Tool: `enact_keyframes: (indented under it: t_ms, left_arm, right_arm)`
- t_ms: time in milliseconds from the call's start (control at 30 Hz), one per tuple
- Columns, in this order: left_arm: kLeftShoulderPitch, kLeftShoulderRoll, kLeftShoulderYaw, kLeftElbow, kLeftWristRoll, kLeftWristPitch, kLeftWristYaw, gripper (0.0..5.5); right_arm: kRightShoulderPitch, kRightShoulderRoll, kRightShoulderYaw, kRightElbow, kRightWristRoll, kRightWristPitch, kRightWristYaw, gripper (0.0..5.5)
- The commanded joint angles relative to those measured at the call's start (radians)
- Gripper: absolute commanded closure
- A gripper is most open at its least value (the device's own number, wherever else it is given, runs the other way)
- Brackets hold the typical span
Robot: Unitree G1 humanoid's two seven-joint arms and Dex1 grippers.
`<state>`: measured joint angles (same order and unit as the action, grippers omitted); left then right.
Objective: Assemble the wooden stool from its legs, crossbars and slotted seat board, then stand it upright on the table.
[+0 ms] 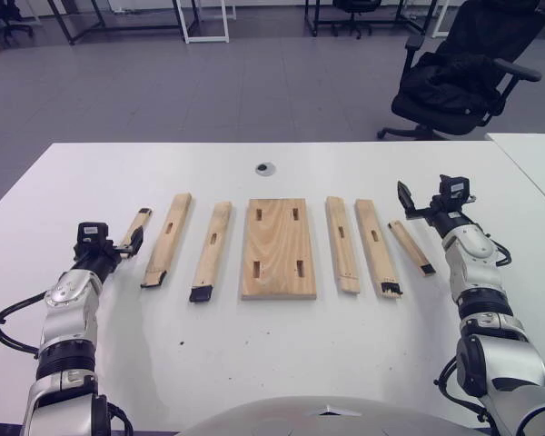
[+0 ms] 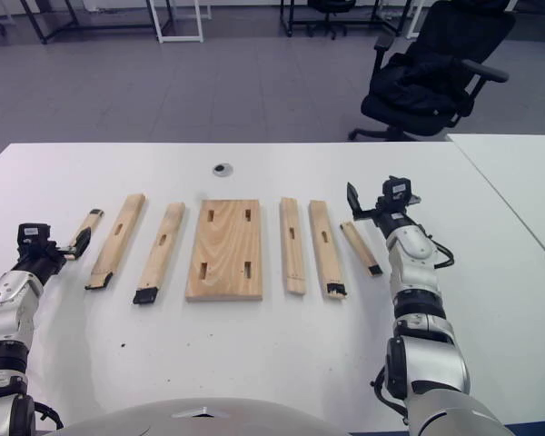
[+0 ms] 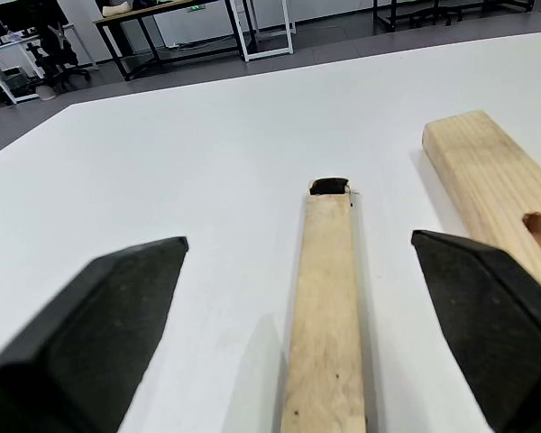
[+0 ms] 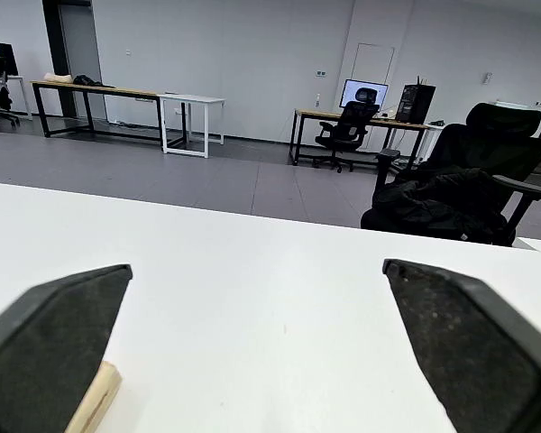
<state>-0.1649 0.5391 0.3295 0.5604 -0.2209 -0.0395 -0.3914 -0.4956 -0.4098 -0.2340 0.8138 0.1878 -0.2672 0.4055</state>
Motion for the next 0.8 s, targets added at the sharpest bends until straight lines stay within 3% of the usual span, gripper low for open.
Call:
enact_keyframes:
  t_ms: [33,133,700,800]
  left_arm:
    - [0.012,0.019,-0.012,0.02,0.022,0.023,-0.008,0.93]
    - [0.022,0.03,-0.041,0.057,0.034,0.089,-0.033,1.14]
    - [0.111,0.071,-0.061,-0.034,0.031,0.249,-0.106,4.16]
    - [0.072,0.072,-0.019,-0.026,0.035,0.173,-0.031,4.21]
  right_arm:
    - [0.013,-0.001,0.004,-0.009,-0.01,0.007,-0.005,0.31]
    - [0.015,-0.002,0.007,-0.01,-0.015,0.005,-0.008,0.27]
    - [0.003,0.003,0.022,-0.001,-0.046,0.008,-0.013,0.27]
    - [-0.014,0.024,0.011,-0.059,0.007,0.076,0.01,0.27]
